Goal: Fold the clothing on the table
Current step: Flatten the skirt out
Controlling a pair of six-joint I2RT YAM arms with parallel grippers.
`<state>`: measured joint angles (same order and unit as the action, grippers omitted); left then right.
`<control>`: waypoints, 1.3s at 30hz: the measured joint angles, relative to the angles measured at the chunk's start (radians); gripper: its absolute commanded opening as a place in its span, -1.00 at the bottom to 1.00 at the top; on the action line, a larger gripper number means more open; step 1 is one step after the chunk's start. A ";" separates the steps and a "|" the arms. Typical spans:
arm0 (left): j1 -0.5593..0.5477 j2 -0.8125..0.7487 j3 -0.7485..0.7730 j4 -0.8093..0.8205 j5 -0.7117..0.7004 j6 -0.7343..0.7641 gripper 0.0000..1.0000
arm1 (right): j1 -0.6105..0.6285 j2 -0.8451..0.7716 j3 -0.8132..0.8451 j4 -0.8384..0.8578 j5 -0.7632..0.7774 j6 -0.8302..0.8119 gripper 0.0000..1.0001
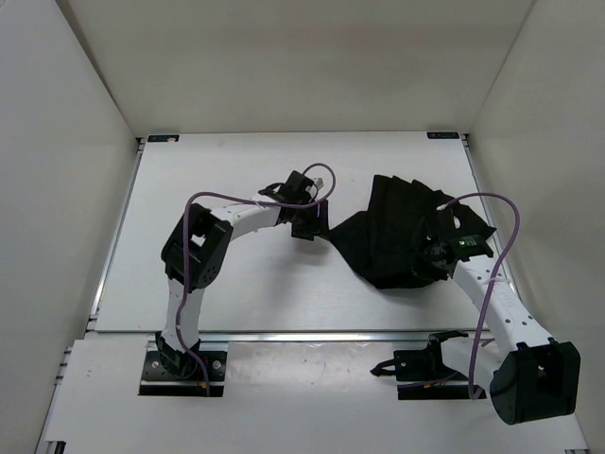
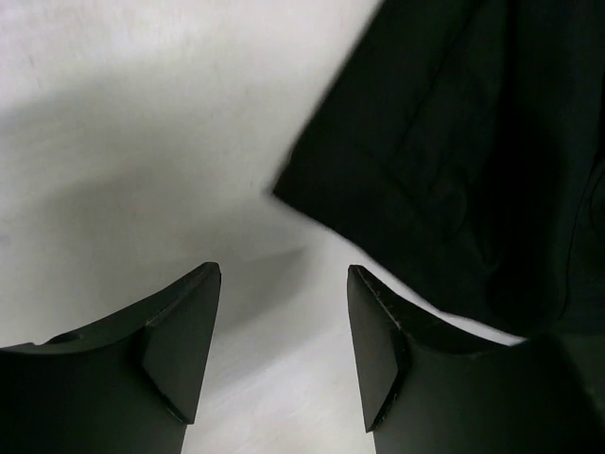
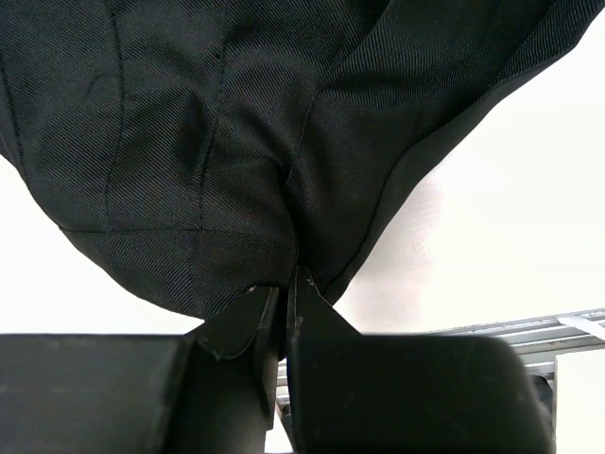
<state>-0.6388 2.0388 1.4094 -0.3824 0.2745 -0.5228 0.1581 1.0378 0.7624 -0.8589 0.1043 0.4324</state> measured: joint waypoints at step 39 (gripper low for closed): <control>0.342 -0.993 -0.036 -0.025 0.186 -0.217 -1.00 | -0.190 -0.347 0.417 0.230 -0.552 0.078 -1.00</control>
<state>-0.2970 1.0454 1.3731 -0.4072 0.4603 -0.7403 -0.0315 0.6907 1.1790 -0.6292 -0.4473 0.5106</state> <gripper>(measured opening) 0.028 0.011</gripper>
